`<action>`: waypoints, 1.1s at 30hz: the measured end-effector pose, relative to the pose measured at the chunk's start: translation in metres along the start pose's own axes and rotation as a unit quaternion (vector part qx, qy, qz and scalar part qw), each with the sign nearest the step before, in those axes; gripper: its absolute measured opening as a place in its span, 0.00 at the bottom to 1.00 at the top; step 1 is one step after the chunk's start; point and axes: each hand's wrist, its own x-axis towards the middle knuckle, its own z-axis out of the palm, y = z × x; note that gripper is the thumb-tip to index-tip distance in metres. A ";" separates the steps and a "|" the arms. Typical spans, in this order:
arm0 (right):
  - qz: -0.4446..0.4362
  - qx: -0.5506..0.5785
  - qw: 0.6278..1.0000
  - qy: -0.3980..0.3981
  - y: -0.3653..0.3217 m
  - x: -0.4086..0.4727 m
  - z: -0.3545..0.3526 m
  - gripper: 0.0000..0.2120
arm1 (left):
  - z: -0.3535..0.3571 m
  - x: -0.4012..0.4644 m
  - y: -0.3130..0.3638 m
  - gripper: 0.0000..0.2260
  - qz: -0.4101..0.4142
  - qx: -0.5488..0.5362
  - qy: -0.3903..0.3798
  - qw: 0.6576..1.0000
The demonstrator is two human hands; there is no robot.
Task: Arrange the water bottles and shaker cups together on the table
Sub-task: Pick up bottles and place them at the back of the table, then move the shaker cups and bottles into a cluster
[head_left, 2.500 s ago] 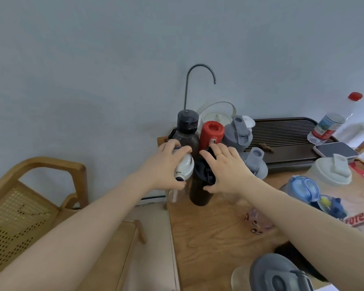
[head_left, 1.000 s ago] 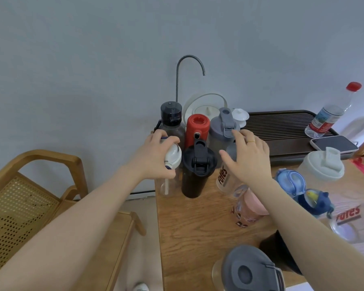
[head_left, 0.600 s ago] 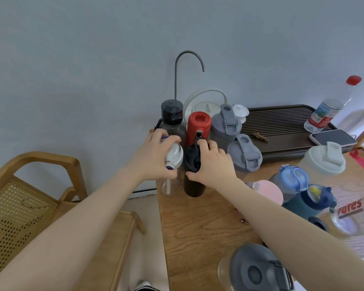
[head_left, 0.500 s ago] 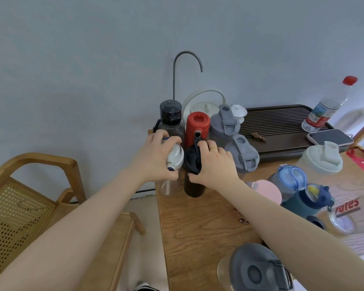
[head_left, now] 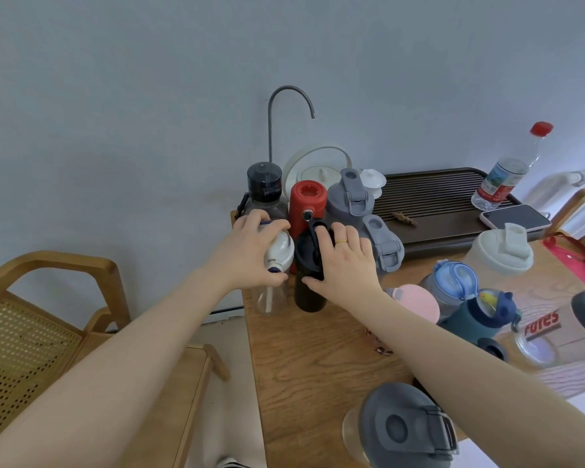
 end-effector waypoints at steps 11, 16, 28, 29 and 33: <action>0.017 0.067 0.997 0.046 0.027 -0.024 -0.019 0.39 | -0.014 -0.005 0.035 0.30 0.150 -0.066 0.130 0.978; 0.138 0.114 0.966 0.187 0.070 -0.073 -0.038 0.26 | -0.008 0.016 0.089 0.20 0.242 -0.178 0.071 0.951; 0.436 0.194 0.868 0.139 0.263 -0.191 -0.037 0.39 | 0.030 0.034 0.253 0.17 0.363 -0.199 0.048 0.909; 0.432 0.201 0.872 0.110 0.277 -0.190 -0.033 0.41 | 0.029 0.033 0.261 0.17 0.345 -0.190 0.046 0.918; 0.412 0.230 0.881 0.042 0.314 -0.183 -0.022 0.48 | 0.030 0.025 0.277 0.16 0.284 -0.110 0.025 0.952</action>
